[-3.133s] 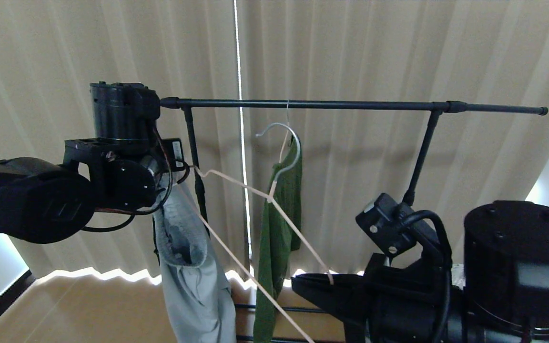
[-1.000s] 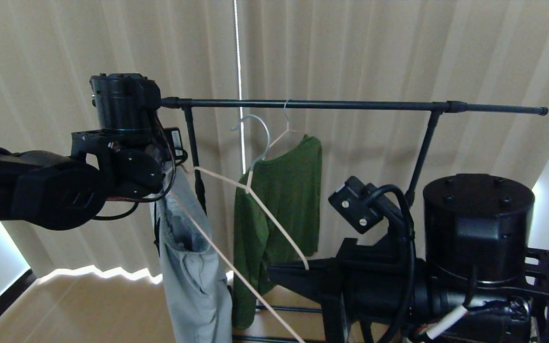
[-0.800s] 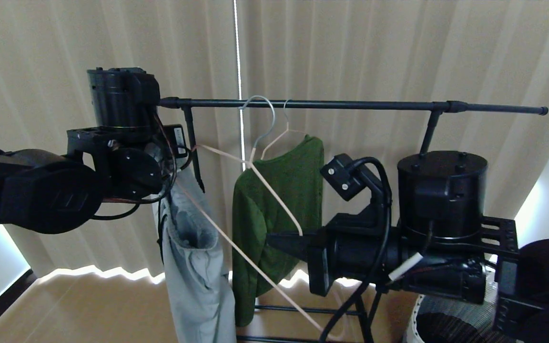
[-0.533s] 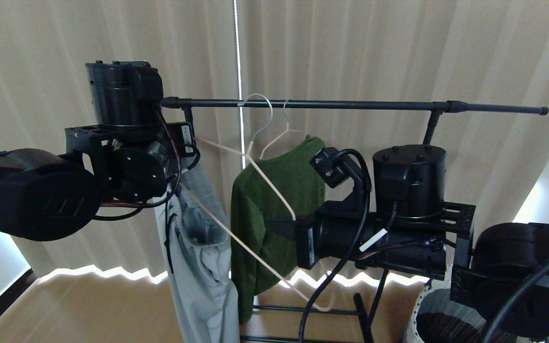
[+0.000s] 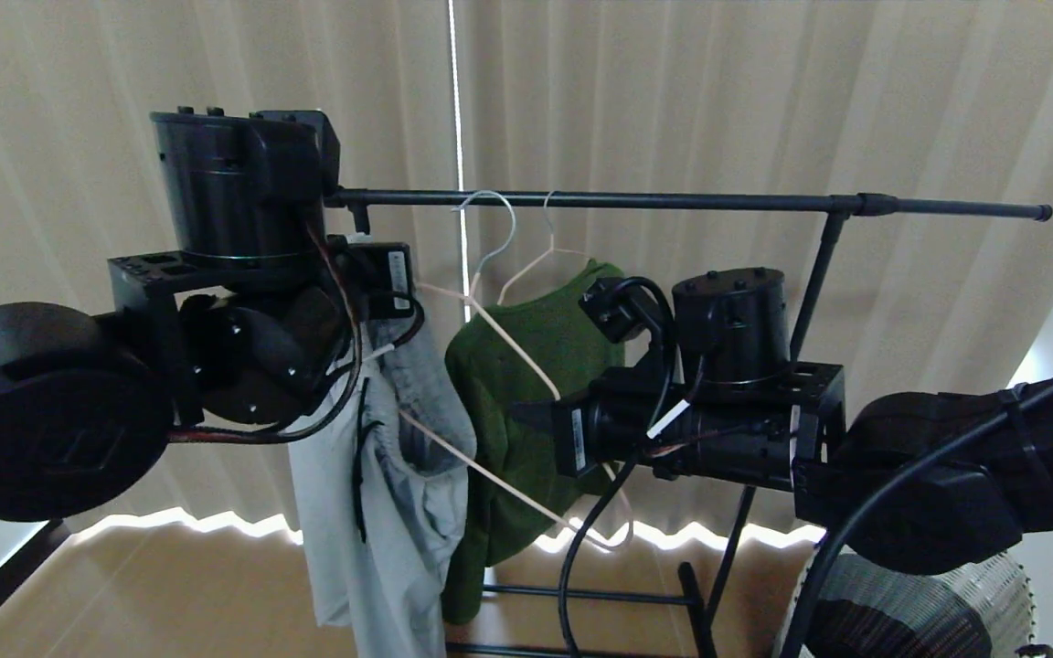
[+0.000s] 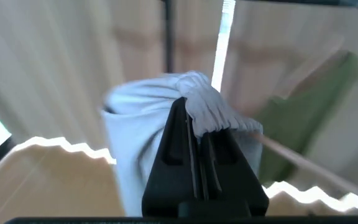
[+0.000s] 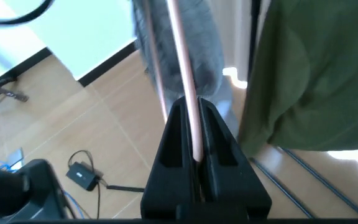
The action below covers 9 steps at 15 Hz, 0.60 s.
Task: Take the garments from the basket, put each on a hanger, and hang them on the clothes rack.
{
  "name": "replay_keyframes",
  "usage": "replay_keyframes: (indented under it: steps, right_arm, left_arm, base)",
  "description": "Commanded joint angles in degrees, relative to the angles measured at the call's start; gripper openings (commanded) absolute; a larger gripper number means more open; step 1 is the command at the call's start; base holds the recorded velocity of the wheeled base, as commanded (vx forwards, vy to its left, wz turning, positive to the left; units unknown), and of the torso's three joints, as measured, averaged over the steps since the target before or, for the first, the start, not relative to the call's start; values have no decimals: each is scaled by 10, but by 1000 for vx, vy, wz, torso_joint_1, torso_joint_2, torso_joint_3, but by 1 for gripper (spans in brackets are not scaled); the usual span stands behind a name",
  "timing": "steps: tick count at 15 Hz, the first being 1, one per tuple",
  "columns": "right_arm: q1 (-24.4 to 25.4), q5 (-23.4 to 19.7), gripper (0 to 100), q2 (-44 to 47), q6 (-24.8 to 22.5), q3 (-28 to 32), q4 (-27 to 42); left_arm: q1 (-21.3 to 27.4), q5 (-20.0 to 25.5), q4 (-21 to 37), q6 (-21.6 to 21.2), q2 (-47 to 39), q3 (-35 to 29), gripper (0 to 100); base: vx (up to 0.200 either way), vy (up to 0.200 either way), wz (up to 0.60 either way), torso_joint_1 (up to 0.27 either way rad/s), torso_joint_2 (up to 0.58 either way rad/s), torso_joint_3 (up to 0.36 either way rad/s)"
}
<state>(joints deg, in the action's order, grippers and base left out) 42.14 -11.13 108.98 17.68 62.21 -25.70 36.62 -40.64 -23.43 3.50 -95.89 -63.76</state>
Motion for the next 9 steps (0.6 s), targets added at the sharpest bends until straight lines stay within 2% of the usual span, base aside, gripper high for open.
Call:
replay_keyframes:
  steps: [1,2,5,9]
  right_arm:
    - [-3,1,0,7,-1,17,6]
    - [-3,1,0,6,-6,20,6]
    - [-3,1,0,6,-23,20,7]
    - [-24,1,0,-4,-41,20,6]
  left_arm:
    - [27,46,0,-1,35,23,0]
    - [37,92,0,-7,52,40,0]
    - [47,170,-1,-16,78,79,0]
    - [46,175,-4,-18,105,135,0]
  base:
    - [0,0,0,0,0,0]
    - [0,0,0,0,0,0]
    - [0,0,0,0,0,0]
    - [0,0,0,0,0,0]
